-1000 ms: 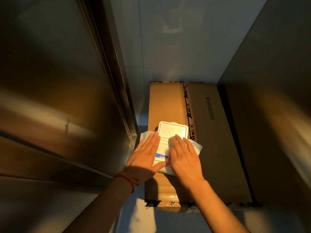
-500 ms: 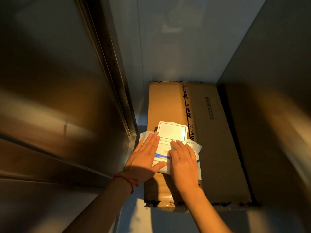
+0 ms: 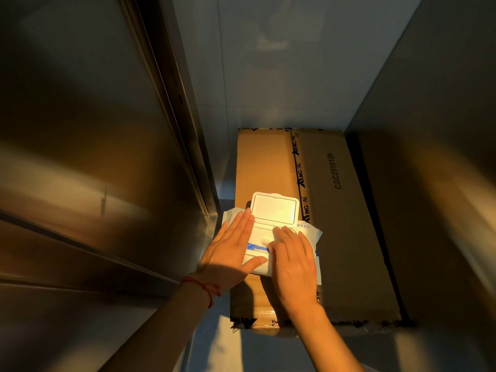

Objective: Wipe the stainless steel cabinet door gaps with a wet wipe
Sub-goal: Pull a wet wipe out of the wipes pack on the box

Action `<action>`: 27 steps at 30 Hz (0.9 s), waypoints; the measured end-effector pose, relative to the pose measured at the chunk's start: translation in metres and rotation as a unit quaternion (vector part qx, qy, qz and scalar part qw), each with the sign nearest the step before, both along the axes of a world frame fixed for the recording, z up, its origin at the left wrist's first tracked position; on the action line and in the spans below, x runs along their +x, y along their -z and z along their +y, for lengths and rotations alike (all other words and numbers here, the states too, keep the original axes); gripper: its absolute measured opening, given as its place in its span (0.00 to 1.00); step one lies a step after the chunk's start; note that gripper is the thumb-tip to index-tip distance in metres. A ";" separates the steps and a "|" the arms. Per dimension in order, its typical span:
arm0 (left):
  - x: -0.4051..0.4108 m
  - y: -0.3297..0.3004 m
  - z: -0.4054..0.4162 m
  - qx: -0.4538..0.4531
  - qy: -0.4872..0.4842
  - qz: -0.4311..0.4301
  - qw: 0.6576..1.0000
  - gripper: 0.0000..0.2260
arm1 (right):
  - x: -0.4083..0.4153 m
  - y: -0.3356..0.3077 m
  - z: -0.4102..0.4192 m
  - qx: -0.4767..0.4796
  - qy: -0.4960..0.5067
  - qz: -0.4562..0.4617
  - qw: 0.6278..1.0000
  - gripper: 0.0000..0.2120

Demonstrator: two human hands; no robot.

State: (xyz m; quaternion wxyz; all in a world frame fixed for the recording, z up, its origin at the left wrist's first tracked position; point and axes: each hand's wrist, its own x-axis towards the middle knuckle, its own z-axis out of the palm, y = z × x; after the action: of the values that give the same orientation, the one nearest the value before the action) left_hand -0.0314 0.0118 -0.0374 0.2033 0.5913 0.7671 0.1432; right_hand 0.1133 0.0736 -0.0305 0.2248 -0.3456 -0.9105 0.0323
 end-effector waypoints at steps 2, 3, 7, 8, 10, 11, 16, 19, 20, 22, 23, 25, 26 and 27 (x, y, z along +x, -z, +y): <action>0.000 0.000 0.000 -0.001 0.002 0.001 1.000 0.35 | 0.000 0.000 0.000 -0.007 0.004 -0.004 1.000 0.25; 0.000 0.000 0.000 0.000 0.003 0.006 1.000 0.35 | -0.001 -0.001 0.000 -0.008 0.009 -0.003 1.000 0.24; 0.000 0.000 0.000 0.004 0.005 0.018 1.000 0.34 | -0.009 -0.006 -0.004 -0.027 0.039 0.023 0.999 0.16; 0.000 0.000 0.000 0.006 0.004 0.021 1.000 0.35 | -0.011 -0.008 -0.005 -0.043 0.051 0.033 0.997 0.15; 0.001 0.000 -0.001 0.007 0.002 0.022 1.000 0.35 | -0.013 -0.010 -0.006 -0.072 0.069 0.053 0.994 0.14; 0.001 0.000 -0.001 0.006 0.003 0.020 1.000 0.36 | -0.013 -0.011 -0.006 -0.078 0.074 0.062 0.992 0.14; 0.001 -0.004 -0.001 -0.004 0.007 0.011 1.000 0.36 | -0.014 -0.011 -0.007 -0.083 0.083 0.068 0.991 0.15; 0.001 -0.005 -0.001 -0.003 0.005 0.009 1.000 0.36 | -0.016 -0.009 -0.008 -0.082 0.084 0.067 0.991 0.15; 0.001 -0.005 -0.001 -0.002 0.004 0.007 1.000 0.36 | -0.016 -0.009 -0.008 -0.083 0.086 0.068 0.991 0.15; 0.002 -0.005 -0.001 -0.004 0.004 0.006 1.000 0.35 | -0.016 -0.009 -0.009 -0.087 0.090 0.068 0.990 0.15; 0.002 -0.005 -0.001 -0.004 0.004 0.003 1.000 0.35 | -0.015 -0.008 -0.009 -0.088 0.092 0.067 0.990 0.16; 0.002 -0.005 -0.001 -0.001 0.000 -0.003 1.000 0.35 | -0.014 -0.008 -0.010 -0.090 0.091 0.061 0.990 0.18; 0.002 -0.004 -0.001 0.000 -0.001 -0.005 1.000 0.35 | -0.013 -0.009 -0.010 -0.089 0.089 0.053 0.991 0.20; 0.002 -0.004 -0.001 0.000 -0.002 -0.005 1.000 0.36 | -0.012 -0.009 -0.009 -0.084 0.086 0.044 0.992 0.22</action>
State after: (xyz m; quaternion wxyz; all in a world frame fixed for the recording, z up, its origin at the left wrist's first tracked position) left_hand -0.0294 0.0106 -0.0334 0.2069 0.5891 0.7674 0.1460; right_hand 0.1013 0.0642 -0.0215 0.2362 -0.4386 -0.8608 0.1045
